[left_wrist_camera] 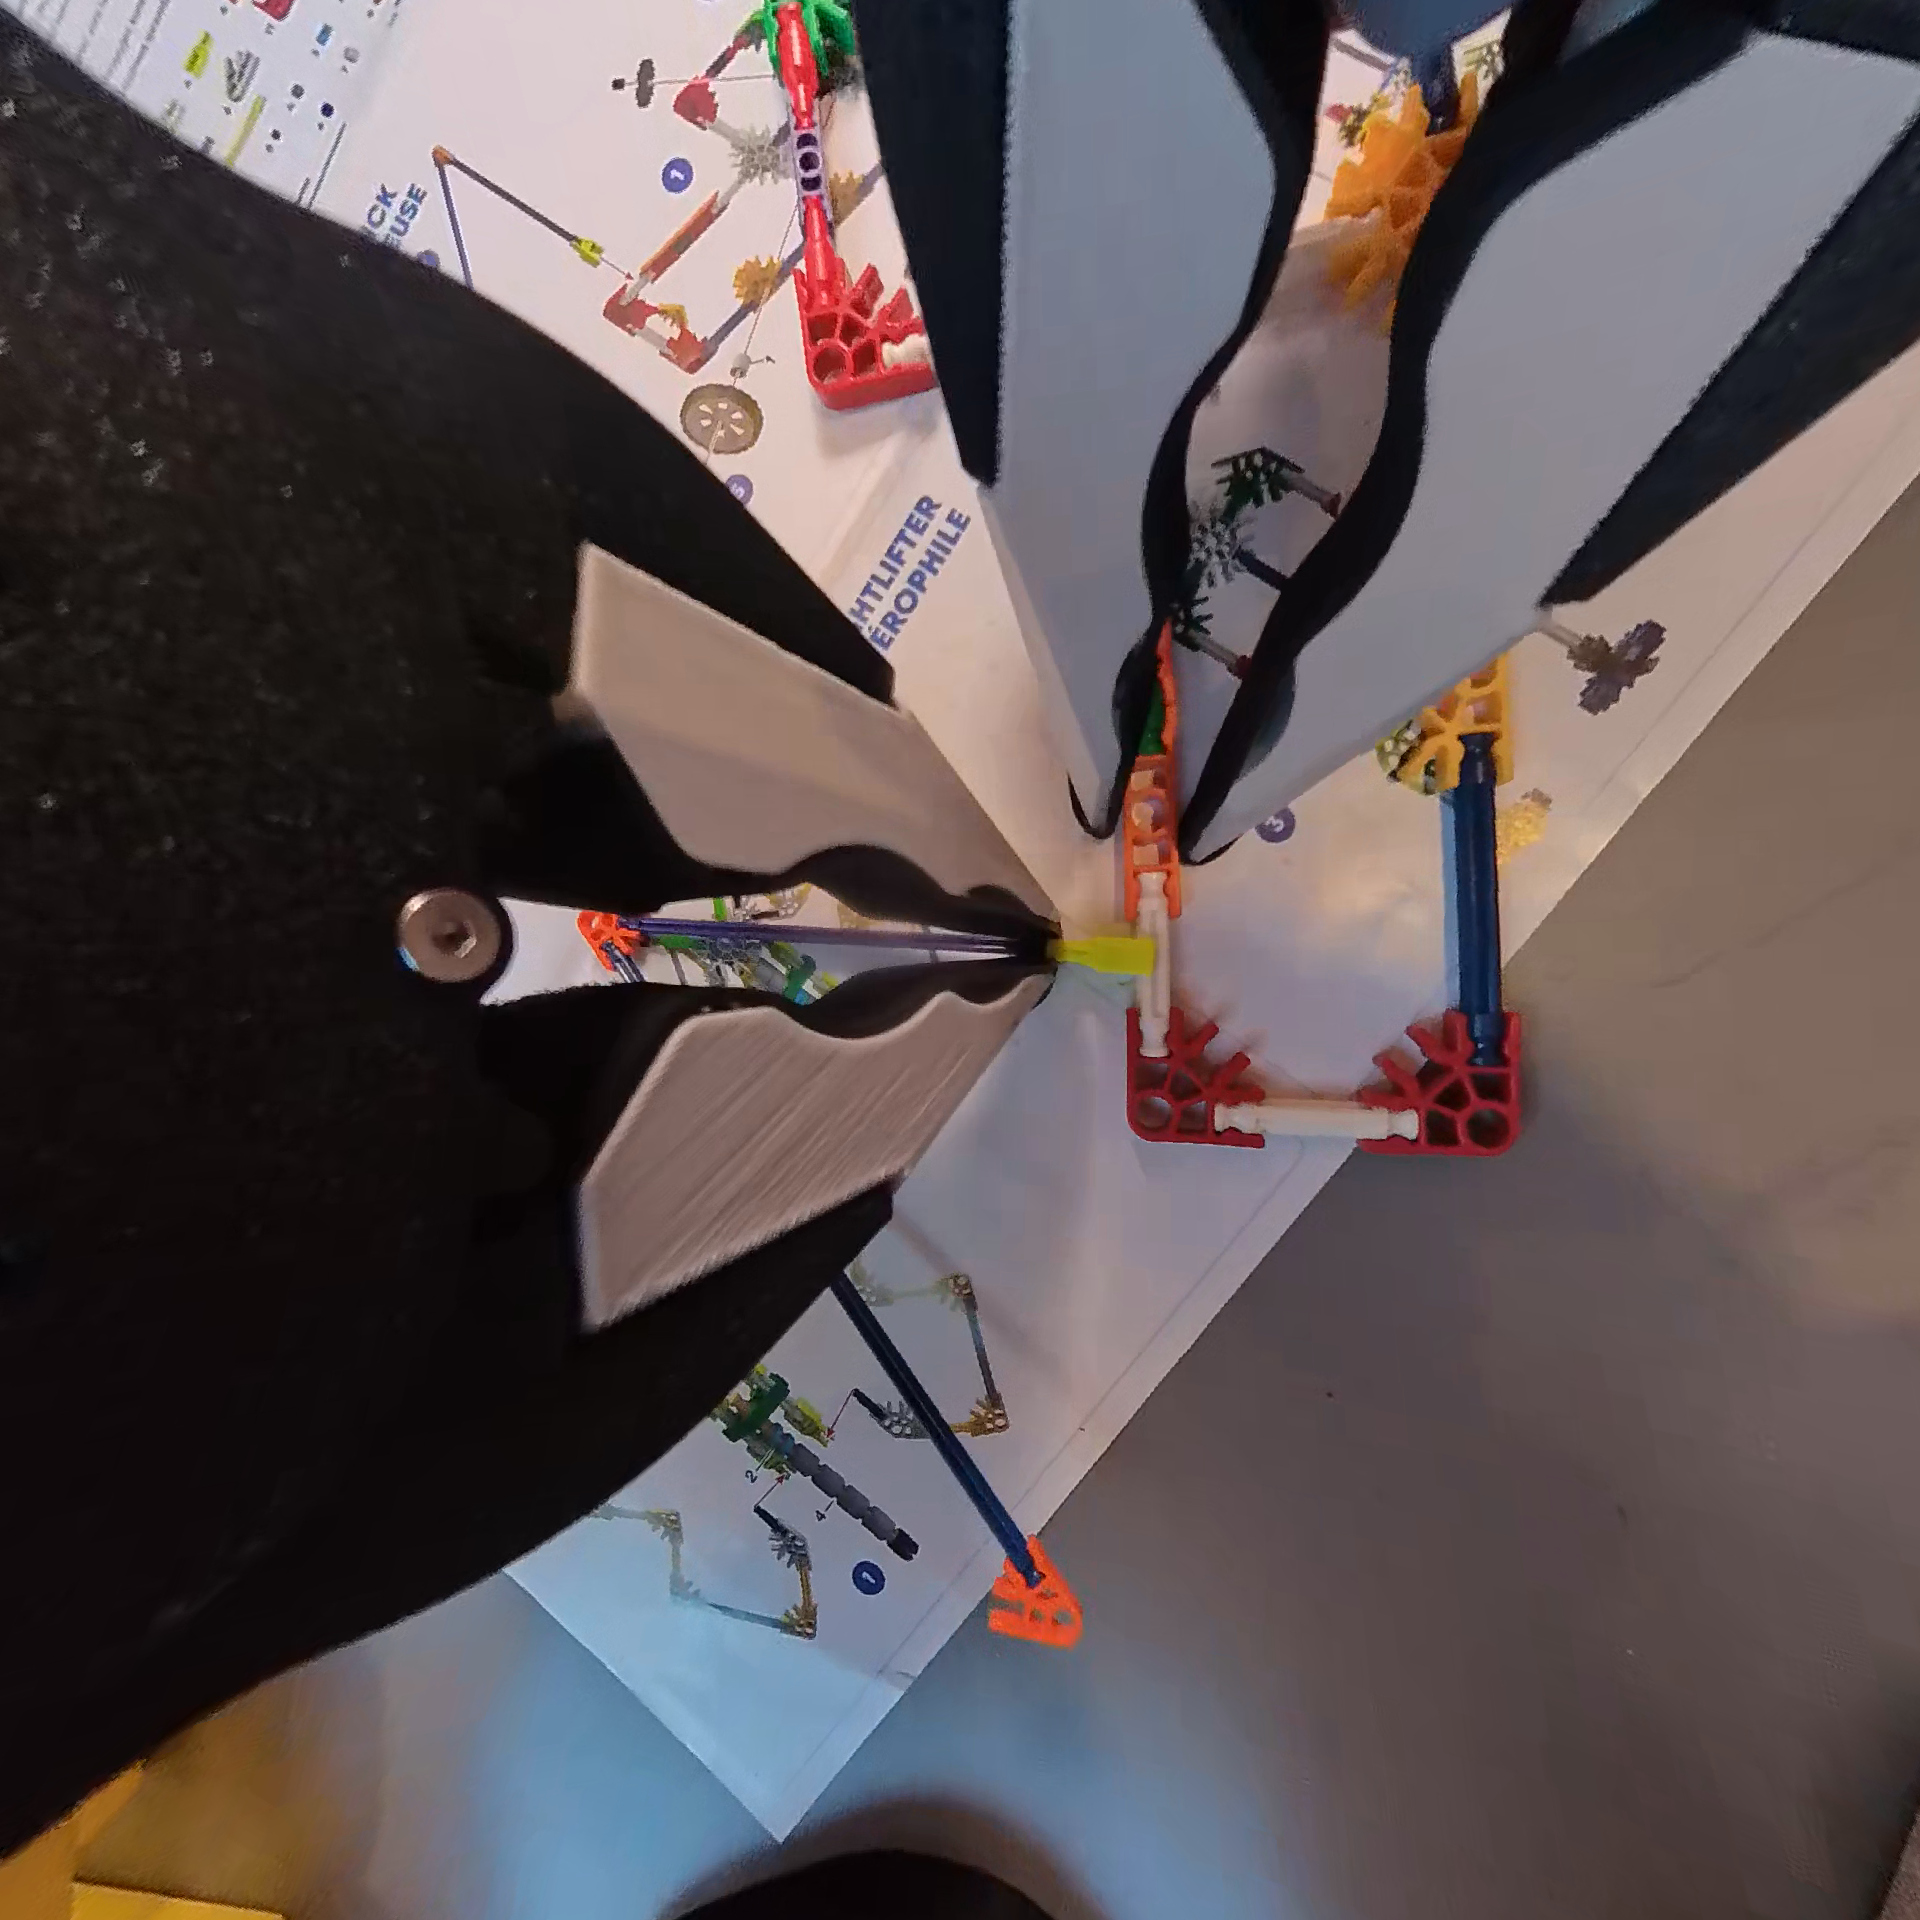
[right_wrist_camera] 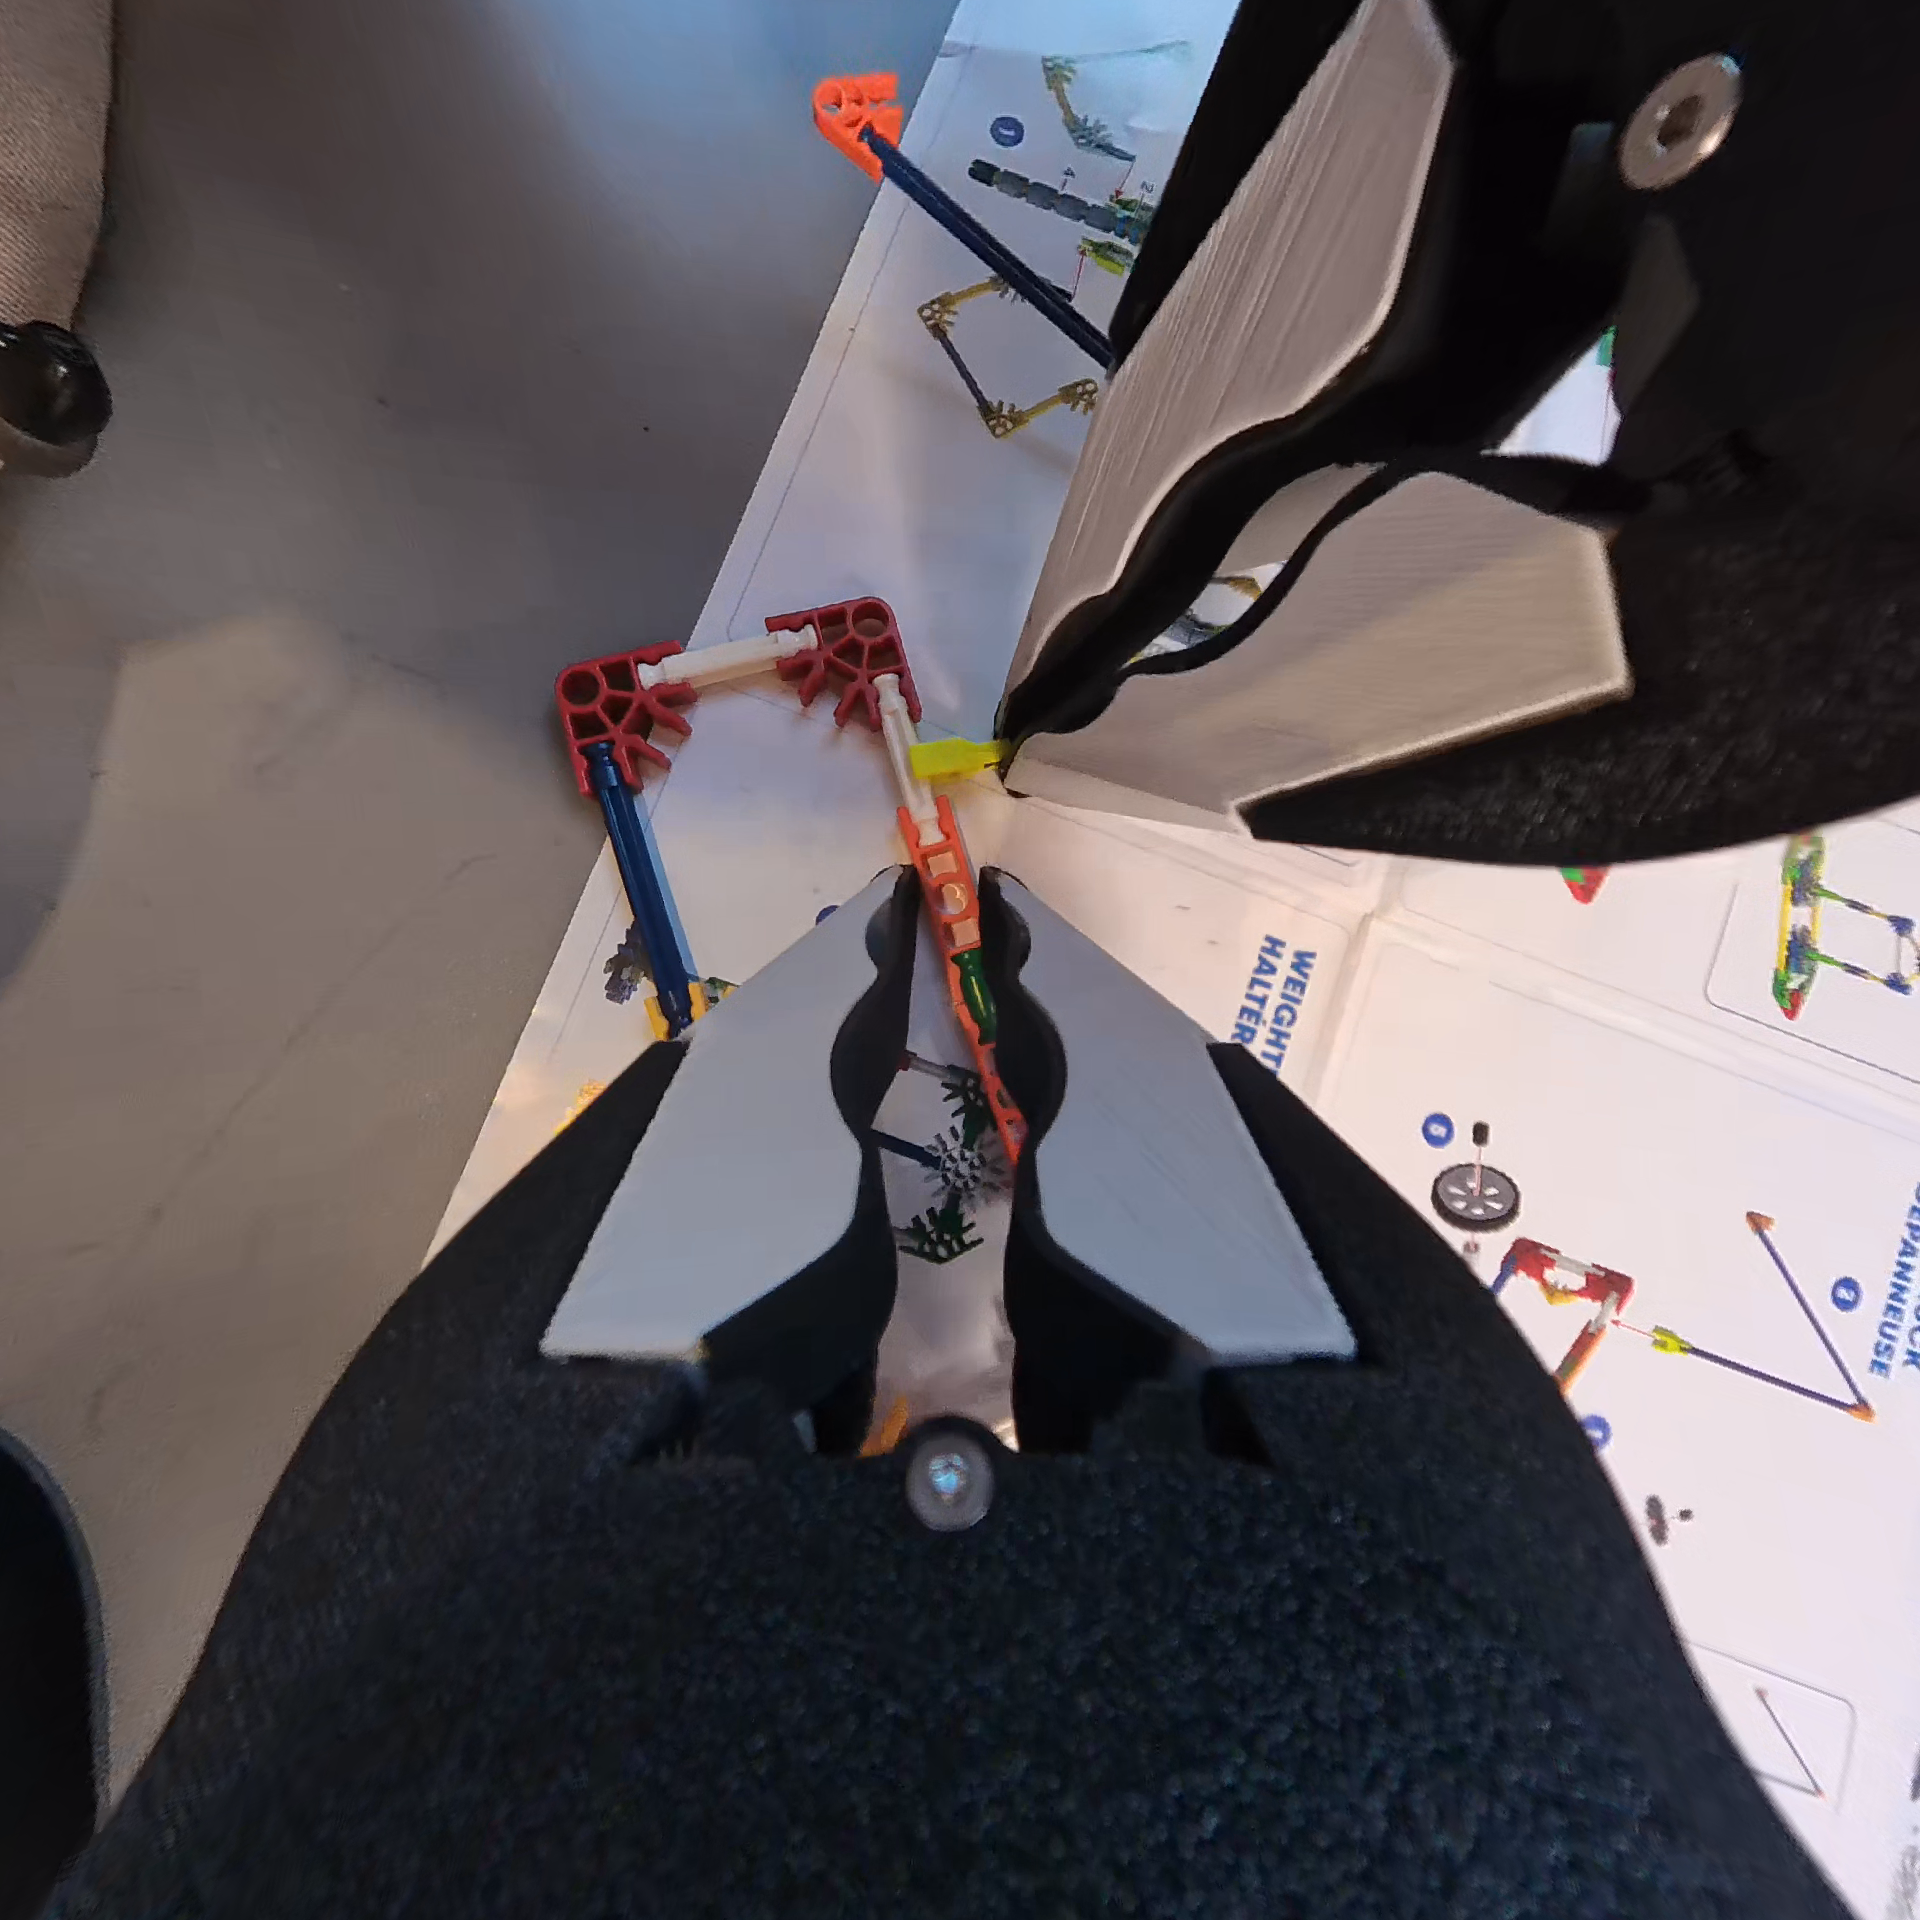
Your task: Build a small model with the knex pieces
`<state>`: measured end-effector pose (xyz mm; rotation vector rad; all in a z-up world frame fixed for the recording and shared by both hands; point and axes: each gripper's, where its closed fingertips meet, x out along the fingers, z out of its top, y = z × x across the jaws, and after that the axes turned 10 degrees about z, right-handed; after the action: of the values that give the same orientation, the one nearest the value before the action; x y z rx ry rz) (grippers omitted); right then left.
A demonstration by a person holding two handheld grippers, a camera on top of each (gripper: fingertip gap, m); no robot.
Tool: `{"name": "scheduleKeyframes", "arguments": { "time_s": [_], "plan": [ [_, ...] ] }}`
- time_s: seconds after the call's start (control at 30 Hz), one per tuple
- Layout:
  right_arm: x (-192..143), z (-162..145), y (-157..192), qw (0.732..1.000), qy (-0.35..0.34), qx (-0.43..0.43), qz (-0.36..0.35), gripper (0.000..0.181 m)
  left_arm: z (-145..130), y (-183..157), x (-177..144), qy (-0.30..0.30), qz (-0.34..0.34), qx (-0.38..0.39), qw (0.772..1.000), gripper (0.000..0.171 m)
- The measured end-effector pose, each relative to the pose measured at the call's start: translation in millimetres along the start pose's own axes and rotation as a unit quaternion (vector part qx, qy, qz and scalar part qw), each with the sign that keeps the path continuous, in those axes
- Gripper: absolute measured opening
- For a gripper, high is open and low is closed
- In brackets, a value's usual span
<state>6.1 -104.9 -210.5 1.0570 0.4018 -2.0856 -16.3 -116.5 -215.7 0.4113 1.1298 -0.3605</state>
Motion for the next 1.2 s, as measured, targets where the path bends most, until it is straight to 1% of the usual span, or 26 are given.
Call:
{"name": "scheduleKeyframes", "arguments": {
  "time_s": [0.13,0.3,0.43,0.63,0.73,0.83,0.9,0.97,1.07,1.13,1.2],
  "plan": [
    [-0.3,0.1,-0.4,0.999,-0.03,0.023,-0.008,0.01,0.5,-0.3,0.0,-0.003,0.012,0.003,1.0,0.0],
    [0.1,-0.2,-1.2,0.998,-0.031,0.05,0.003,0.01,1.1,-0.6,0.0,0.011,0.009,0.016,1.0,0.0],
    [0.3,0.7,-2.4,0.997,-0.046,0.061,-0.01,0.01,3.3,-2.1,0.1,-0.011,0.001,-0.003,1.0,0.0],
    [0.3,1.0,-2.5,0.997,-0.049,0.064,-0.016,0.01,3.9,-1.4,0.2,-0.024,-0.008,-0.022,0.999,0.0],
    [0.3,1.2,-2.5,0.996,-0.049,0.07,-0.017,0.011,4.4,-1.6,0.4,-0.014,-0.004,-0.017,1.0,0.0],
    [0.3,1.1,-2.4,0.996,-0.049,0.078,-0.017,0.011,3.7,-1.2,0.3,-0.004,-0.004,-0.029,1.0,0.0],
    [-0.1,1.2,-4.7,0.995,-0.051,0.088,-0.025,0.011,3.5,-0.7,0.0,0.001,0.006,-0.033,0.999,0.001],
    [-0.3,1.2,-7.6,0.992,-0.054,0.106,-0.029,0.011,1.5,2.0,-0.7,0.003,0.023,-0.049,0.999,0.006],
    [-2.0,-0.5,-11.0,0.989,-0.041,0.131,-0.045,0.011,-3.1,12.9,-12.4,-0.002,0.079,-0.088,0.993,0.017],
    [-5.2,-4.0,-14.5,0.986,-0.029,0.152,-0.067,0.011,-3.6,22.4,-29.1,-0.022,0.127,-0.14,0.982,0.017],
    [-10.2,-8.3,-18.9,0.979,-0.025,0.178,-0.091,0.01,-5.7,28.9,-45.1,-0.033,0.175,-0.202,0.963,0.016]
  ]
}}
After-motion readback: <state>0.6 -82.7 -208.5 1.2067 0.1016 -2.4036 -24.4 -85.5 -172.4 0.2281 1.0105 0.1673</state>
